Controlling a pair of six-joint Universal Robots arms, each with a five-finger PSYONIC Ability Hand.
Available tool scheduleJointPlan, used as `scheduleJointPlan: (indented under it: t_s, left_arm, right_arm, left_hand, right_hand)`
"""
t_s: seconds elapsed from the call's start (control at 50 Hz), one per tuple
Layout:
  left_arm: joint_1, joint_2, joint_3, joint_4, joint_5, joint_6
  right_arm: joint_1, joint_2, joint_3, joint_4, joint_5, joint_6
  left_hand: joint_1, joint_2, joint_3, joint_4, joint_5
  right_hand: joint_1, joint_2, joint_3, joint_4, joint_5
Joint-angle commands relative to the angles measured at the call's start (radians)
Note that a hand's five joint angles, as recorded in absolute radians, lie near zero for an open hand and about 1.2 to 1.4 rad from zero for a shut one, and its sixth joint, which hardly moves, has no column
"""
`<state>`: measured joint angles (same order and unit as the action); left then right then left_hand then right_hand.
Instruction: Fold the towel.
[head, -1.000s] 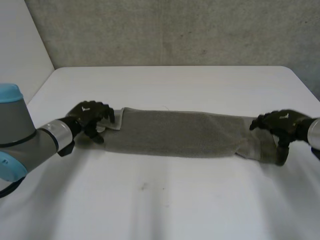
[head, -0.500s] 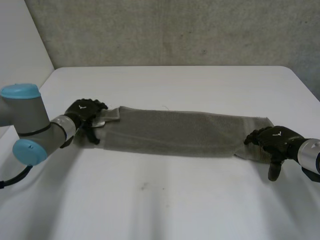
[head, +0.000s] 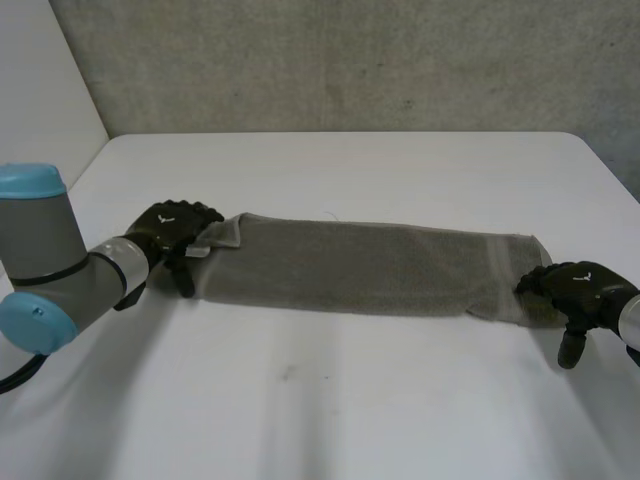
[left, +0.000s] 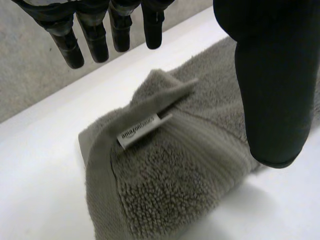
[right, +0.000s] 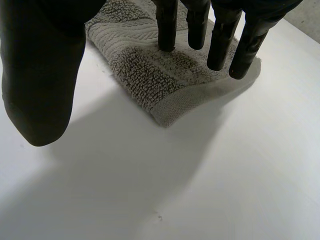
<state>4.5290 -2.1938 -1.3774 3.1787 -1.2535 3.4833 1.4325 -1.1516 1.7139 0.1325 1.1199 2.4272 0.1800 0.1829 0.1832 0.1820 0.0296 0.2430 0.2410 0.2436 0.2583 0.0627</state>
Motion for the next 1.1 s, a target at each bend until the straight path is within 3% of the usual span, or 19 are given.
scheduleJointPlan:
  t_s: [0.02, 0.06, 0.22, 0.46, 0.76, 0.82, 0.92, 1.06, 1.1]
  left_arm:
    - [-0.002, 0.086, -0.052, -0.005, 0.060, -0.001]
    - [-0.004, 0.089, -0.057, -0.010, 0.101, -0.004]
    - [-0.007, 0.033, -0.038, -0.011, 0.106, -0.001]
    - [-0.004, -0.110, 0.113, -0.025, 0.071, 0.000]
    - [-0.002, -0.284, 0.446, -0.290, 0.017, -0.003]
    - [-0.002, -0.276, 0.446, -0.306, 0.011, -0.004]
    - [-0.004, -0.221, 0.401, -0.306, 0.016, -0.006]
    - [-0.004, -0.129, 0.279, -0.278, 0.022, -0.004]
    - [-0.005, -0.100, 0.227, -0.264, 0.028, -0.003]
  right_arm:
    - [0.002, -0.014, 0.009, -0.004, 0.000, 0.001]
    - [0.002, -0.016, 0.010, -0.008, 0.000, 0.001]
    - [0.005, -0.016, 0.009, -0.010, 0.000, 0.001]
    - [0.003, -0.016, 0.007, -0.010, 0.000, -0.002]
    - [0.002, -0.019, 0.007, -0.010, 0.000, -0.002]
    - [0.002, -0.019, 0.007, -0.010, -0.002, -0.002]
    - [0.000, -0.019, 0.007, -0.010, -0.002, -0.002]
    - [0.000, -0.019, 0.007, -0.010, -0.002, -0.005]
    - [0.000, -0.019, 0.007, -0.011, -0.002, -0.007]
  left_hand:
    - [0.157, 0.154, 0.154, 0.155, 0.133]
    - [0.320, 0.318, 0.317, 0.318, 0.296]
    - [0.533, 0.530, 0.529, 0.531, 0.508]
    - [0.486, 0.483, 0.482, 0.484, 0.462]
    - [0.201, 0.198, 0.198, 0.199, 0.177]
    - [0.072, 0.069, 0.069, 0.070, 0.048]
    - [0.066, 0.063, 0.063, 0.064, 0.042]
    - [0.142, 0.139, 0.139, 0.140, 0.118]
    - [0.294, 0.291, 0.291, 0.292, 0.270]
  right_hand:
    - [0.003, 0.005, 0.003, -0.012, 0.009]
    - [-0.002, 0.000, -0.003, -0.018, 0.003]
    - [-0.005, -0.003, -0.006, -0.021, 0.000]
    - [-0.008, -0.006, -0.009, -0.024, -0.003]
    - [-0.008, -0.006, -0.009, -0.024, -0.003]
    - [-0.008, -0.006, -0.009, -0.024, -0.003]
    - [-0.008, -0.006, -0.009, -0.024, -0.003]
    - [-0.008, -0.006, -0.009, -0.024, -0.003]
    - [-0.011, -0.009, -0.012, -0.027, -0.005]
